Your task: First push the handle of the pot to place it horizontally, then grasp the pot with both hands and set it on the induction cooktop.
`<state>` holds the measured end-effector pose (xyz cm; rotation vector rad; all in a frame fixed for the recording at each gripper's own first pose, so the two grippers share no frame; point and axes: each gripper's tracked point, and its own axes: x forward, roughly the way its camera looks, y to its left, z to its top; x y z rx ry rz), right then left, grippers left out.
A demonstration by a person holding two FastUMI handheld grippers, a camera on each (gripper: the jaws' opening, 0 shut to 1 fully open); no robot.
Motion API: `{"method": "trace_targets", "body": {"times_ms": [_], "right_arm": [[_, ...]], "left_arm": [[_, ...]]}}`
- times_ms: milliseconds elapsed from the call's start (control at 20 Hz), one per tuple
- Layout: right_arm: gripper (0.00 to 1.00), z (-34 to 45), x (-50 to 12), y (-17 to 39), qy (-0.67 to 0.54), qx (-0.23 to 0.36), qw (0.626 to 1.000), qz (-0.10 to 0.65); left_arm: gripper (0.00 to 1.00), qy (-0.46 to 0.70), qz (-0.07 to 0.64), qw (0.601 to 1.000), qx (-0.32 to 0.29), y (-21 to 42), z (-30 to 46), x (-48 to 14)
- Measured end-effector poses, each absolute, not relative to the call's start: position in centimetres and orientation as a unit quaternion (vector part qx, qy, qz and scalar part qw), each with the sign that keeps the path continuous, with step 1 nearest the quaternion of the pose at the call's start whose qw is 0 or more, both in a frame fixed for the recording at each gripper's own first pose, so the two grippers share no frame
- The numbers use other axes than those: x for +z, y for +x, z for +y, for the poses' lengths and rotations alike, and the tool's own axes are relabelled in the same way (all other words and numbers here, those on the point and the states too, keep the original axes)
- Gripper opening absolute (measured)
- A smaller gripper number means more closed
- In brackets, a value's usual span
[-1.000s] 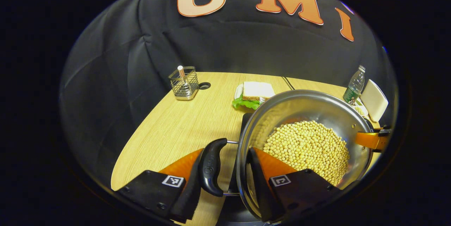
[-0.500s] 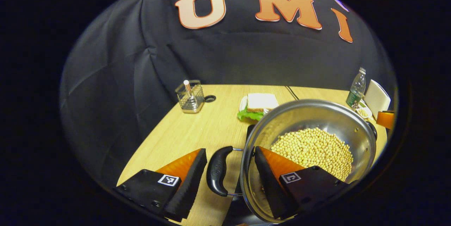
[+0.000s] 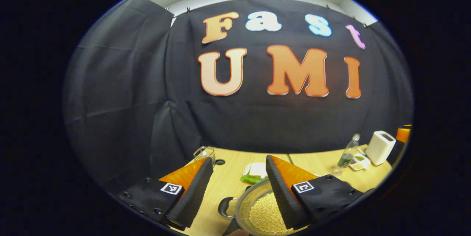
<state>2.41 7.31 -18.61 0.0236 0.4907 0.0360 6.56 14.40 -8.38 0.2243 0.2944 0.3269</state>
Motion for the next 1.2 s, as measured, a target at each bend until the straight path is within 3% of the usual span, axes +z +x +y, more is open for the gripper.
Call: {"method": "trace_targets", "body": {"times_ms": [50,350,400,450,700,750,1200], "right_arm": [[0.83,7.2,-17.2,2.0,0.011,0.025,0.972,0.232],[0.84,5.1,-7.7,1.0,-0.025,0.058,0.989,0.134],[0.90,4.9,-6.4,0.8,-0.026,0.059,0.991,0.121],[0.85,4.7,-5.2,0.6,-0.026,0.061,0.992,0.106],[0.96,2.2,-1.1,0.3,-0.035,0.057,0.996,0.065],[0.92,1.9,-0.5,0.2,-0.033,0.058,0.996,0.063],[0.97,0.8,2.9,-1.0,-0.010,0.092,0.995,0.028]], "left_arm": [[0.94,0.112,0.138,0.972,0.153,6.5,13.3,-7.0],[0.97,0.093,0.070,0.987,0.114,5.5,7.9,1.4],[0.96,0.095,0.056,0.988,0.111,5.1,7.0,3.1],[0.96,0.097,0.043,0.988,0.108,4.5,6.2,4.4],[0.98,0.096,-0.014,0.991,0.093,3.4,3.2,10.1],[0.98,0.094,-0.019,0.991,0.089,3.2,2.6,10.7],[0.97,0.095,-0.050,0.992,0.060,2.2,-2.5,12.3]]}}
